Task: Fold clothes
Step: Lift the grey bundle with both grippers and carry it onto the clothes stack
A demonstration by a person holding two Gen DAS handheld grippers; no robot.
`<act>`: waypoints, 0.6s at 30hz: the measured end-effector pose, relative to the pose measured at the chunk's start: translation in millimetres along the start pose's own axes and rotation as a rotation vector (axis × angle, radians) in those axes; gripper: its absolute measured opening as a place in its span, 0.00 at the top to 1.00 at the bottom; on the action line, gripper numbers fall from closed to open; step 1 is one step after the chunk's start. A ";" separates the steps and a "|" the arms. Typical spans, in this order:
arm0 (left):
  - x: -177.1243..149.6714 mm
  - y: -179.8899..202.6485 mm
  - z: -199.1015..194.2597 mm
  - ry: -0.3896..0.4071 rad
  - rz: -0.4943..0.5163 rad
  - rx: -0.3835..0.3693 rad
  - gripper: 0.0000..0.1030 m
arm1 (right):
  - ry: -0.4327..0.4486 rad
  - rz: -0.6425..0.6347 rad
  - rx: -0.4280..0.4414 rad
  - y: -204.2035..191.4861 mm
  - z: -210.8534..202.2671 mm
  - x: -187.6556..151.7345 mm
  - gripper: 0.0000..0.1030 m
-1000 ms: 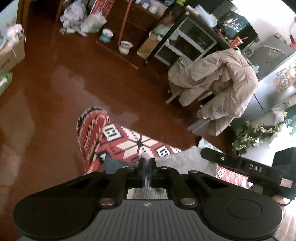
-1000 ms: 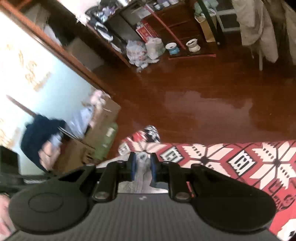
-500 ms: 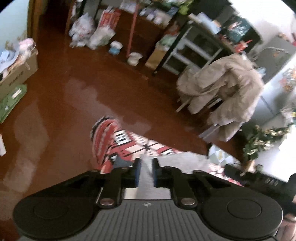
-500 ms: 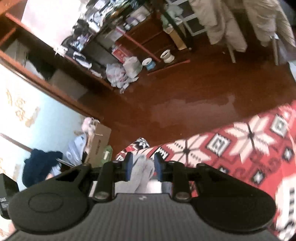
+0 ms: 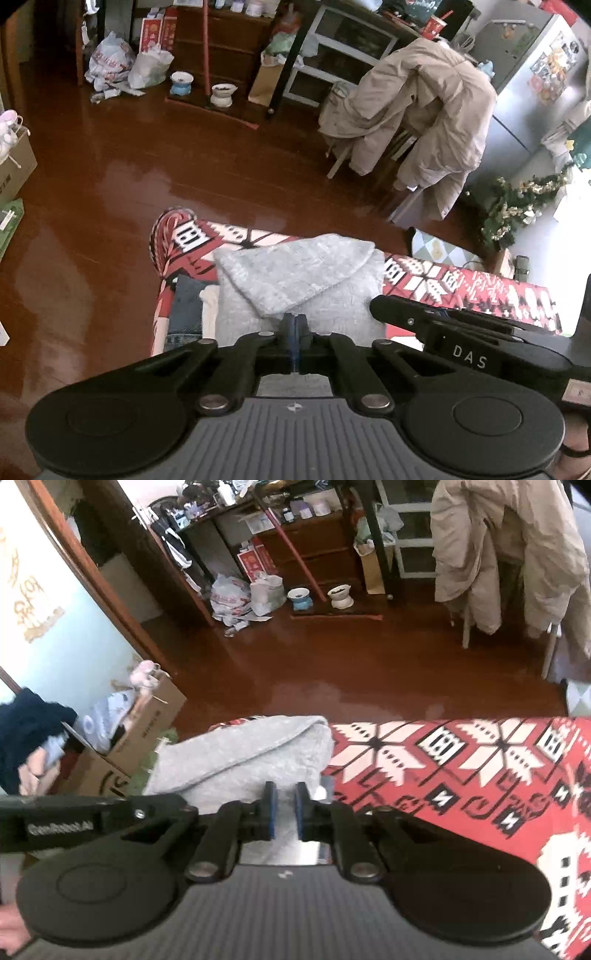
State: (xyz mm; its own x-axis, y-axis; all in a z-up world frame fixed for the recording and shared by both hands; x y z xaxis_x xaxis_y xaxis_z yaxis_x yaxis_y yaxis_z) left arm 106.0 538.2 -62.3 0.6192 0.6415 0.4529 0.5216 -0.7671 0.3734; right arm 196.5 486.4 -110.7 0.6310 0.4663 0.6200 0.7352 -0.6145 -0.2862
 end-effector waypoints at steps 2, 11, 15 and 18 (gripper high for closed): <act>-1.0 5.9 -9.2 0.008 -0.005 -0.053 0.99 | 0.027 -0.006 0.004 -5.4 -13.0 2.5 0.90; -33.1 -10.6 -13.2 -0.045 -0.009 0.003 0.98 | -0.046 -0.031 0.084 -35.3 -13.4 -33.5 0.96; -39.6 -10.3 -30.0 -0.040 -0.018 -0.003 0.98 | -0.052 -0.014 0.098 -31.8 -36.0 -35.0 0.92; -49.5 -12.5 -36.0 -0.045 -0.027 -0.008 0.98 | -0.042 -0.024 0.140 -43.0 -50.8 -35.3 0.91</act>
State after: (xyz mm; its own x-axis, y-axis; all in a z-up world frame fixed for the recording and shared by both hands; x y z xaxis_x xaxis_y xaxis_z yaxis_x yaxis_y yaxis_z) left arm 47.6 515.9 -60.2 0.6311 0.6611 0.4057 0.5339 -0.7497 0.3911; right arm 130.1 464.0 -83.2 0.6205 0.5077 0.5977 0.7757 -0.5092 -0.3728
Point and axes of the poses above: each gripper's, at about its wrist camera, not at the fingertips, and z roughly the way its jaws point, y to its right, x to its top, the point moved 4 cm from there along z, roughly the way its jaws point, and after that the axes turned 6 degrees about -z, right-handed, at the moved point
